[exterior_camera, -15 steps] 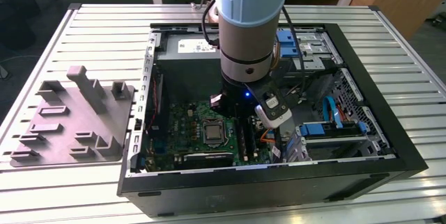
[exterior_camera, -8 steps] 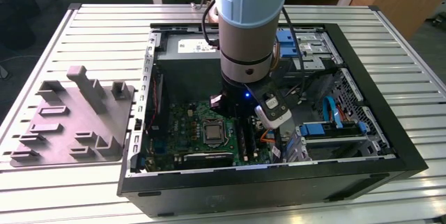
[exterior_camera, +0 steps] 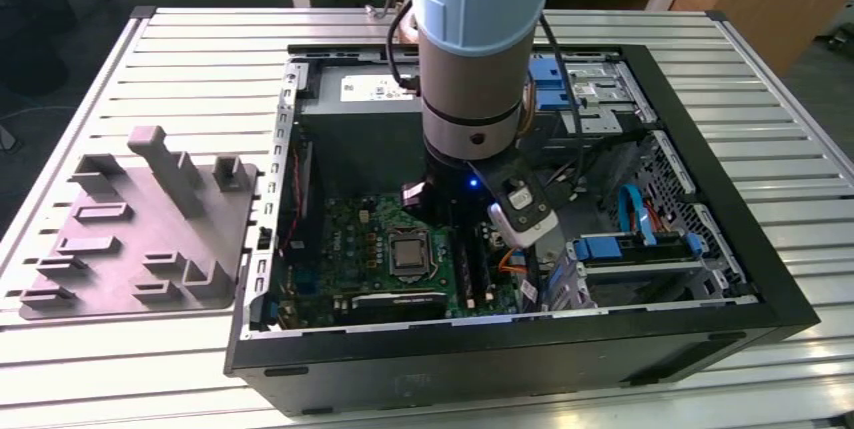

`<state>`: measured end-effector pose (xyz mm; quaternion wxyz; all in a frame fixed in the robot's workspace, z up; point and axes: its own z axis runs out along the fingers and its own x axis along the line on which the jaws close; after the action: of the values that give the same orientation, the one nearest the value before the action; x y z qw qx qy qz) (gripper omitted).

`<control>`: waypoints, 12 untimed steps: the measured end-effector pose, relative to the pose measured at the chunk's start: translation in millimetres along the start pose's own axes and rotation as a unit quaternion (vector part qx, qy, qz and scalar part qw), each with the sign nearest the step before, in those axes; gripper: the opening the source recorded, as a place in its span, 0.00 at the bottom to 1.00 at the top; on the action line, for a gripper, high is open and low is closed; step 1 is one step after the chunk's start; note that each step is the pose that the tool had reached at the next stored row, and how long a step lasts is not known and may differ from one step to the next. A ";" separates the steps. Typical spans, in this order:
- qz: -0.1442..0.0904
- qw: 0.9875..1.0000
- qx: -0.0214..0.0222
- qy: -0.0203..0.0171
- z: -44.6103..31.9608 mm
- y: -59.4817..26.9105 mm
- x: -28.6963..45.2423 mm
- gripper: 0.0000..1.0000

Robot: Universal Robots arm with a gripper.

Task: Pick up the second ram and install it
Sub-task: 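Insert the second ram into the second slot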

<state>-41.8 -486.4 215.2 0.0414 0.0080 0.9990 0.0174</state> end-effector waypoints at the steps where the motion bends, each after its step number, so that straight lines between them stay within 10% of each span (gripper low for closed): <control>1: 0.000 1.000 0.000 0.000 0.0 0.0 0.0 0.18; 6: 0.000 1.000 0.001 0.000 -2.6 0.0 -0.2 0.25; 12: 0.000 1.000 0.000 0.000 -23.2 0.8 -1.9 0.25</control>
<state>-41.8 -486.4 238.4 0.0413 0.0080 0.9990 0.0170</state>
